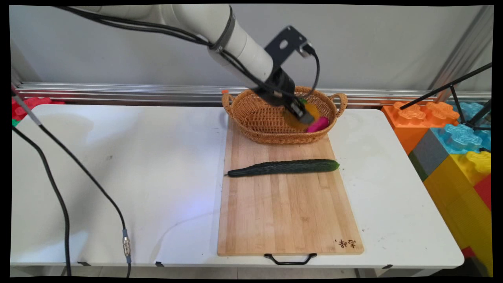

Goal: Place the picked object on the cutting board

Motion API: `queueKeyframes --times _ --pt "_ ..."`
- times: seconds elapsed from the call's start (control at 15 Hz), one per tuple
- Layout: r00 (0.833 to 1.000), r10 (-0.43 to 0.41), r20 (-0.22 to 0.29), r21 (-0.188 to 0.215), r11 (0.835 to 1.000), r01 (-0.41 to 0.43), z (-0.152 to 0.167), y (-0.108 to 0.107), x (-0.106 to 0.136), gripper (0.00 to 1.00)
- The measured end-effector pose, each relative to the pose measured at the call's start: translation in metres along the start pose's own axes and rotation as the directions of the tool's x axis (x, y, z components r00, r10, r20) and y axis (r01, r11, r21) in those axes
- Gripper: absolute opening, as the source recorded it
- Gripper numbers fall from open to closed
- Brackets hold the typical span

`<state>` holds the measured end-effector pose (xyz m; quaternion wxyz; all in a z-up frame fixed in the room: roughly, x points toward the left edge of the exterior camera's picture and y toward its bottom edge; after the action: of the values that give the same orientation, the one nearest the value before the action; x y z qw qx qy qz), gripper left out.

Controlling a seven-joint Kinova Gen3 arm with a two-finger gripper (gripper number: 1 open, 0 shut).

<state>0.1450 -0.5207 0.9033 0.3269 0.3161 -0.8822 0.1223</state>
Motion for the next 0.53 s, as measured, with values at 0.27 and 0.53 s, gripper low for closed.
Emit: queueKeyframes --times 0.27,0.53 --pt "0.998 0.051 0.04 -0.088 0.995 -0.047 0.01 0.028 -0.017 0.0" --pt "0.994 0.067 0.087 -0.142 0.988 -0.055 0.025 0.044 -0.038 0.0"
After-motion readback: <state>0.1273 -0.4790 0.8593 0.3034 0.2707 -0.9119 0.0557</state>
